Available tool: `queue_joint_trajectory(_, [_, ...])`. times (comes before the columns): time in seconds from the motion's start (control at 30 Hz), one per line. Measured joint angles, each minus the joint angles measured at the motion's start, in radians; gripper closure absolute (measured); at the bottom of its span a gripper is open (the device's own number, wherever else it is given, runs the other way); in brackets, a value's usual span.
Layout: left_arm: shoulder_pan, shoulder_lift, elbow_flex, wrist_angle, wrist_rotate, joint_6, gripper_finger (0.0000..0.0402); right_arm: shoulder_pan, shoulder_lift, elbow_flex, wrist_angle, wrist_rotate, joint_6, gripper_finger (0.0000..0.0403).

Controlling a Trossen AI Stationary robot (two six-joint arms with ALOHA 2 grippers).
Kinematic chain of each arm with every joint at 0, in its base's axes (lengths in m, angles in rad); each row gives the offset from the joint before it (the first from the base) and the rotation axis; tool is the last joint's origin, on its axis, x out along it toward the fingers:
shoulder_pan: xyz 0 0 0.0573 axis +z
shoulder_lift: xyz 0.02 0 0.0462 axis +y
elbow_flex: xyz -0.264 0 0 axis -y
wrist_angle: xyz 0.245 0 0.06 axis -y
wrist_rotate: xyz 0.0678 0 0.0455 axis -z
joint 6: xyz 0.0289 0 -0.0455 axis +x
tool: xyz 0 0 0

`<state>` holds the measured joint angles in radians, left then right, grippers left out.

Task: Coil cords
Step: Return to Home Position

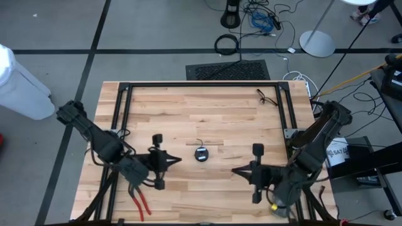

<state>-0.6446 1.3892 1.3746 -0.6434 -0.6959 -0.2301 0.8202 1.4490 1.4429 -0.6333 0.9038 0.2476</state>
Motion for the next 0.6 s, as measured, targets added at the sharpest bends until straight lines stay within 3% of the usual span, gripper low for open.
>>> queue_joint_trajectory(0.13, [-0.014,-0.047,0.000,-0.002,-0.021,0.007,0.0399,0.004,-0.064,0.000,-0.045,-0.070,-0.014,0.0402])
queue_joint_trajectory(0.37, [-0.033,-0.096,0.000,0.050,-0.079,0.126,0.0399,0.027,-0.174,-0.011,-0.214,-0.093,0.062,0.0403])
queue_joint_trajectory(0.6, [0.001,-0.115,-0.129,0.284,-0.095,0.270,0.0399,0.060,-0.305,-0.213,-0.159,-0.098,0.138,0.0403])
